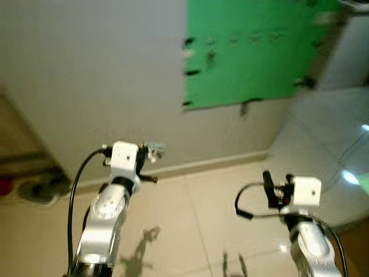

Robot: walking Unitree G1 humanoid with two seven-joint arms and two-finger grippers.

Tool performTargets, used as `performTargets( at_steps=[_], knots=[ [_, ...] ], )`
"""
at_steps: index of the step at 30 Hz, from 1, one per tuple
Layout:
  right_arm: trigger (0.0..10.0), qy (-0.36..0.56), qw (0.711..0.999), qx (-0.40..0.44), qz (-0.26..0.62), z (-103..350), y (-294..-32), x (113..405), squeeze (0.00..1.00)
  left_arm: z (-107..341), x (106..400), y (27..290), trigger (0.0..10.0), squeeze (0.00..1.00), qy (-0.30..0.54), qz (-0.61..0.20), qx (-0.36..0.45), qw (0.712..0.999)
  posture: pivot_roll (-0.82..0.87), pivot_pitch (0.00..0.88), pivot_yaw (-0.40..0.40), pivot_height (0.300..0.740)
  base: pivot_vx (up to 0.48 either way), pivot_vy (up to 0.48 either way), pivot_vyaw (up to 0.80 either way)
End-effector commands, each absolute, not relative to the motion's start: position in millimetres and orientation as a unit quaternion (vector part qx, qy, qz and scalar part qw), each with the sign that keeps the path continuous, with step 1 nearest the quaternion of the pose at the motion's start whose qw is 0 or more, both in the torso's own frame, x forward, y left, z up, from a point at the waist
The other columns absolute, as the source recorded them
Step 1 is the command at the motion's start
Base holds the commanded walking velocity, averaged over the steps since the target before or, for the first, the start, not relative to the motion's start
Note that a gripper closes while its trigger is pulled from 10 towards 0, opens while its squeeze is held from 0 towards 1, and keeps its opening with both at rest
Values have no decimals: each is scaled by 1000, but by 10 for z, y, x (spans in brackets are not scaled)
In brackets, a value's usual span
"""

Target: Hang keys on a hook

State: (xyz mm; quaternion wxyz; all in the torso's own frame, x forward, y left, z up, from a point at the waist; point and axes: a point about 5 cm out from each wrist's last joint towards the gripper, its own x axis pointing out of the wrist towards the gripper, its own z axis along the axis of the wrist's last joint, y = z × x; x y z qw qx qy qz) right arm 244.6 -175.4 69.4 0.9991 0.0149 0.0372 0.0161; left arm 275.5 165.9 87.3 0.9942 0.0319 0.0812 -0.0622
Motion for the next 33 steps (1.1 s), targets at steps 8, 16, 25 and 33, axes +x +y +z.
performTargets(
  at_steps=[8, 16, 25, 33],
  knots=[
    [10000, 43, 999, 4, 8, 737, -1793, 2516, 0, 956, 2950, 1464, 10000, 0, 69, -87, 38, 993, -39, 0, 10, 740, 480, 0, 228],
    [10000, 35, 999, -5, 10, 782, -1790, 2598, 0, 938, 3020, 1444, 10000, 0, 73, -96, 36, 992, -57, 0, 27, 740, 467, 0, 0],
    [10000, 62, 998, -26, 14, 737, -1787, 2506, 0, 704, 2676, 1758, 10000, 0, 105, -67, 7, 992, -61, 0, 32, 740, 132, 0, 0],
    [10000, 88, 994, -53, 45, 665, -1836, 2438, 0, 700, 2628, 1676, 10000, 0, 87, -66, 1, 994, -35, 0, -41, 740, 0, -117, 0]
  ],
)
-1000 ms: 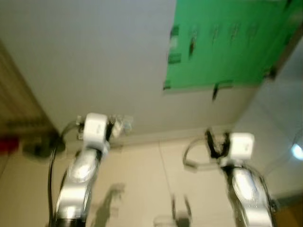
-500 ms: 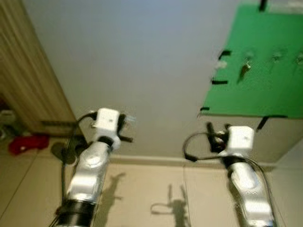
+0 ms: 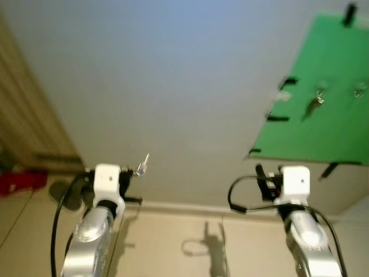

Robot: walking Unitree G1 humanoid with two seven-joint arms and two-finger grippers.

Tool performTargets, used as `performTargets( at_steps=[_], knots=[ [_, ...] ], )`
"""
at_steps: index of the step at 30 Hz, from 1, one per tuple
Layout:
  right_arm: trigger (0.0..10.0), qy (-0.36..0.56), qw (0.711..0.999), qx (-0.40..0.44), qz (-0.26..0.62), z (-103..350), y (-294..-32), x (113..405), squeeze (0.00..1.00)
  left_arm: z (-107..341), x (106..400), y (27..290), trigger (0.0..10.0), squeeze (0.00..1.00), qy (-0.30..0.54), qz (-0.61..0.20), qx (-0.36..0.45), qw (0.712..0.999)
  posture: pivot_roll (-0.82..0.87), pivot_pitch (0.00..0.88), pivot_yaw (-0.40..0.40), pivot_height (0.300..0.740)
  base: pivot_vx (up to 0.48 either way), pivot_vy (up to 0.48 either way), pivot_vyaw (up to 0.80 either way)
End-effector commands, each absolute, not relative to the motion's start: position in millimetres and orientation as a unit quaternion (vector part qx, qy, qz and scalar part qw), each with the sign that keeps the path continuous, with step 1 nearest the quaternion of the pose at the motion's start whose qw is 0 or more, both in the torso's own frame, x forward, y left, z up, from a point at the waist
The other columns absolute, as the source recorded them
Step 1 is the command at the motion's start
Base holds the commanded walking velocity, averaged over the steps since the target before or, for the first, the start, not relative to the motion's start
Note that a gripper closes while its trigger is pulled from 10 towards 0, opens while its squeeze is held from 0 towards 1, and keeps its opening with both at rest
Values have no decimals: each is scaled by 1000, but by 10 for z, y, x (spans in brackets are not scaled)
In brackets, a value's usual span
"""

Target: Hang keys on a hook

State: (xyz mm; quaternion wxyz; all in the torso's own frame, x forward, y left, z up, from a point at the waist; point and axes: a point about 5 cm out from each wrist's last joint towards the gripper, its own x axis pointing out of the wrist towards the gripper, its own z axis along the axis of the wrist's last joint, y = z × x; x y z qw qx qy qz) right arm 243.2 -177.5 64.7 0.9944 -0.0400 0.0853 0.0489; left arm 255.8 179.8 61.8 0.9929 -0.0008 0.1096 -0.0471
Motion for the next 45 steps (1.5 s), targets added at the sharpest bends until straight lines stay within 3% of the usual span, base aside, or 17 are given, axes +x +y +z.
performTargets(
  at_steps=[1, 14, 23, 42, 45],
  knots=[
    [10000, 84, 994, -49, 42, 679, -1835, 2469, 0, 721, 2657, 1638, 10000, 0, 82, -73, 3, 994, -32, 0, -39, 740, 0, -461, 0],
    [10000, 67, 997, -20, 18, 699, -1786, 2529, 0, 861, 2797, 1553, 10000, 0, 65, -148, 35, 986, -43, 0, 8, 740, 0, -429, 0],
    [10000, 61, 998, -21, 8, 700, -1794, 2538, 0, 872, 2907, 1407, 10000, 0, 71, -185, 45, 979, -66, 0, 31, 740, 290, -378, 0],
    [10000, 57, 998, -19, 6, 690, -1805, 2598, 0, 883, 2829, 1333, 10000, 0, 61, -239, 29, 969, -60, 0, 30, 740, 301, -371, 0],
    [10000, 65, 998, -22, 11, 665, -1816, 2568, 0, 912, 2803, 1329, 10000, 0, 82, -291, 34, 953, -58, 0, 27, 740, 135, 0, 0]
  ],
)
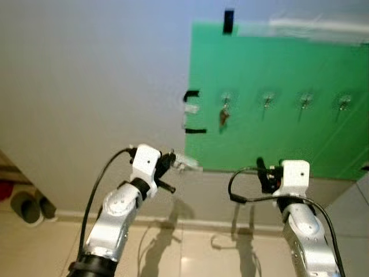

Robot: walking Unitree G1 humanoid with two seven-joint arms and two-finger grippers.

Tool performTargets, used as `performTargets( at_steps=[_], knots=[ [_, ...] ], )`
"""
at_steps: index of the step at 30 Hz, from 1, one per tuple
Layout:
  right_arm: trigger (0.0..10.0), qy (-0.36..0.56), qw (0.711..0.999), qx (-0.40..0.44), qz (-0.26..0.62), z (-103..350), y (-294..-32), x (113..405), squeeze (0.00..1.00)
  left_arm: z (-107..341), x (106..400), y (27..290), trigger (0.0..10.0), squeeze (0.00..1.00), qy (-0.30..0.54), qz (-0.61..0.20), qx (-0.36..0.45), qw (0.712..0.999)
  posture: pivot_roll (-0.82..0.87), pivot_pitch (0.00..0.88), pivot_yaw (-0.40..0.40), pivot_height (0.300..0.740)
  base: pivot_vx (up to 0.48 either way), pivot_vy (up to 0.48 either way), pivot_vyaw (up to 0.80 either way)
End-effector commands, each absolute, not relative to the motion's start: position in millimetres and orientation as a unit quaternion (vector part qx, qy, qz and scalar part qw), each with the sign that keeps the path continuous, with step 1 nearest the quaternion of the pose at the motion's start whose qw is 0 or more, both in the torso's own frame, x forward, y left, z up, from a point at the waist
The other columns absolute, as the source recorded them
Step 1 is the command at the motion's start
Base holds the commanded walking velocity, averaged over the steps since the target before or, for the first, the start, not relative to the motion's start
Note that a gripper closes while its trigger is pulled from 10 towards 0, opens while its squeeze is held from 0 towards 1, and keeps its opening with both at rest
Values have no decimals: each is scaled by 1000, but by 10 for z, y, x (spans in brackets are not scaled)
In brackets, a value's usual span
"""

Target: Hang keys on a hook

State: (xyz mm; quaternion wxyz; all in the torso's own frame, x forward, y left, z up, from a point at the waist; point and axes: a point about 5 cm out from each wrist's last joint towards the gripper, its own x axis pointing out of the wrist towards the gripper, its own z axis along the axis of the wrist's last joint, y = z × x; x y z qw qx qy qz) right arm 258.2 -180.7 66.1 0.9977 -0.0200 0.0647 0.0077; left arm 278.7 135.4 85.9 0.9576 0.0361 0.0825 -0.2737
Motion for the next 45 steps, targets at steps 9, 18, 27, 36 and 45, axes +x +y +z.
performTargets(
  at_steps=[9, 18, 27, 36, 45],
  knots=[
    [10000, 89, 995, -26, 49, 587, -1783, 2558, 0, 1232, 2638, 1283, 10000, 0, 119, -545, -26, 830, -52, 0, 15, 740, 0, 0, 0],
    [10000, 74, 996, -30, 41, 678, -1841, 2650, 0, 1582, 2936, 1040, 10000, 0, 85, -616, -53, 781, -71, 0, 9, 740, 0, 0, 0],
    [10000, 58, 998, -31, 9, 750, -1969, 2636, 0, 1719, 2988, 916, 10000, 0, 59, -626, -75, 774, -125, 0, 41, 740, 0, 0, -169],
    [10000, 59, 997, -42, 12, 724, -1935, 2609, 0, 1823, 3125, 897, 10000, 0, 35, -589, -92, 802, -116, 0, 33, 740, 0, 0, -770],
    [10000, 56, 998, -40, 15, 729, -1905, 2605, 0, 1962, 3375, 998, 10000, 0, -6, -492, -140, 859, -111, 0, 18, 740, 0, 0, -84]
  ],
)
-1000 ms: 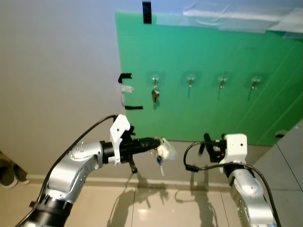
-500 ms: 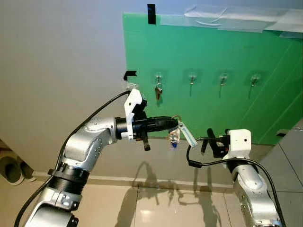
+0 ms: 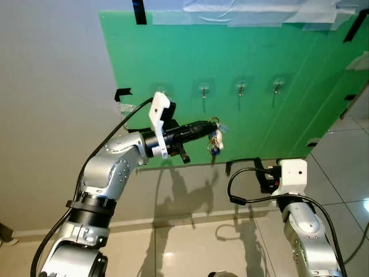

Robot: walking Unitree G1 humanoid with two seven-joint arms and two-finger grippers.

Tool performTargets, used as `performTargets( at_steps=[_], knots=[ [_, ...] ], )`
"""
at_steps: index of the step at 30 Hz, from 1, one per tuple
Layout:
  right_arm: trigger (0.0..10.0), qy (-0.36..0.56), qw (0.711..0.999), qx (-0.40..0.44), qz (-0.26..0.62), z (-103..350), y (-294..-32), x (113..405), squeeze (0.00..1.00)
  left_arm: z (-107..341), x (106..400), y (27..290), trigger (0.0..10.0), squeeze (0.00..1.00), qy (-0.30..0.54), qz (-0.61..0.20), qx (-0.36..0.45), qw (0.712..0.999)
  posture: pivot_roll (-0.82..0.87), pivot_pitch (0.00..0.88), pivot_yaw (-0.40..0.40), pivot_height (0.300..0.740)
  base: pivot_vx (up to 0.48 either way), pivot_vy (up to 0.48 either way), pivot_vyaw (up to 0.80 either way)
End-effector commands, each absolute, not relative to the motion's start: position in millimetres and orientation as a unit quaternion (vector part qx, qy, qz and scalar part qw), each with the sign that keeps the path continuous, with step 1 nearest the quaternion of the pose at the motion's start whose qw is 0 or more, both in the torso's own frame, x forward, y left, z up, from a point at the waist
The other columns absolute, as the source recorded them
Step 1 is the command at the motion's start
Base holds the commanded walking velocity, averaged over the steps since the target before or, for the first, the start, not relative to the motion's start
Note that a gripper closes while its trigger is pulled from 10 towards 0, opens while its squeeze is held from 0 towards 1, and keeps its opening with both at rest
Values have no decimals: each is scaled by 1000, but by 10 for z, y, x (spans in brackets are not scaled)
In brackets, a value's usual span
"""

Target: Hang keys on a hook

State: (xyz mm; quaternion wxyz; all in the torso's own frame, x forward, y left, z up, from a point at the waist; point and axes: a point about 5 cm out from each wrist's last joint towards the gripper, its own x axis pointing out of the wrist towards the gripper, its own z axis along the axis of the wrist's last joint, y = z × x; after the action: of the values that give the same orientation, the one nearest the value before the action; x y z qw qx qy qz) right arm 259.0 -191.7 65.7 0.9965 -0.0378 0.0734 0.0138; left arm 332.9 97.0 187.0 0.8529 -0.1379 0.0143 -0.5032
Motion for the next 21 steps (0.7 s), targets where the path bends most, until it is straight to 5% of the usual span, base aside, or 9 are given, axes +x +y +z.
performTargets(
  at_steps=[1, 8, 21],
  knots=[
    [10000, 56, 998, -39, 16, 730, -1902, 2605, 0, 1988, 3413, 998, 10000, 0, -11, -485, -148, 862, -111, 0, 16, 740, 0, 0, 0],
    [10000, 56, 997, -43, 21, 743, -1914, 2585, 0, 2036, 3628, 900, 10000, 0, -15, -463, -180, 868, -136, 0, 5, 740, 0, 0, 0],
    [10000, 65, 997, -48, 10, 731, -1960, 2436, 0, 1974, 3667, 495, 10000, 0, 18, -533, -197, 823, -194, 0, 25, 740, 0, 0, 0]
  ],
)
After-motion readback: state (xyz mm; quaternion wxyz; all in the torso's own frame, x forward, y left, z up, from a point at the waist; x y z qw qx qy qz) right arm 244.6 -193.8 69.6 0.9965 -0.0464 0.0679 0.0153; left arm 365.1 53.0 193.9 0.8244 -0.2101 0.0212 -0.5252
